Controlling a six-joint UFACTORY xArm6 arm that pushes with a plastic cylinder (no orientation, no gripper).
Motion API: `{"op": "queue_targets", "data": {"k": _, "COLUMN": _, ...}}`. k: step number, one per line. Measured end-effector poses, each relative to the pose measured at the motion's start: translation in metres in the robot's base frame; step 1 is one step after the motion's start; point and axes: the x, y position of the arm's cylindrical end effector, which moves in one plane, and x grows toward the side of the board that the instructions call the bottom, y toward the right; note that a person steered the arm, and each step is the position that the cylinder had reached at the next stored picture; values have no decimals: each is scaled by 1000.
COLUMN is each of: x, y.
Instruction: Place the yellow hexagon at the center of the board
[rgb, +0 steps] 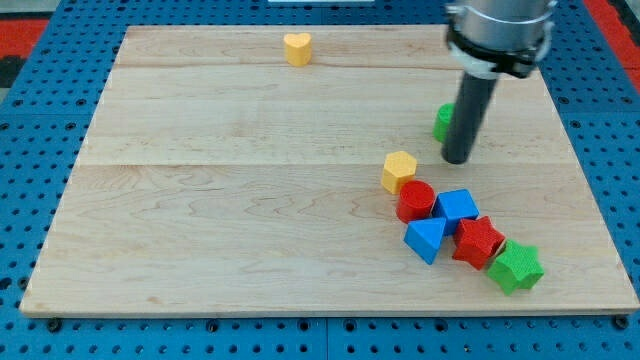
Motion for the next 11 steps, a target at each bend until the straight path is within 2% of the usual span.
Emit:
{"op": "queue_targets", "data": {"k": 1, "x": 15, "y": -32}}
{"op": "queue_targets", "data": {"k": 3, "x": 21, "y": -131}}
{"op": "queue_targets", "data": {"k": 4, "x": 46, "y": -120}}
{"op": "queue_targets", "data": {"k": 6, "x": 46, "y": -157}}
{"op": "queue_targets", "data": {"k": 11, "x": -1, "y": -178}}
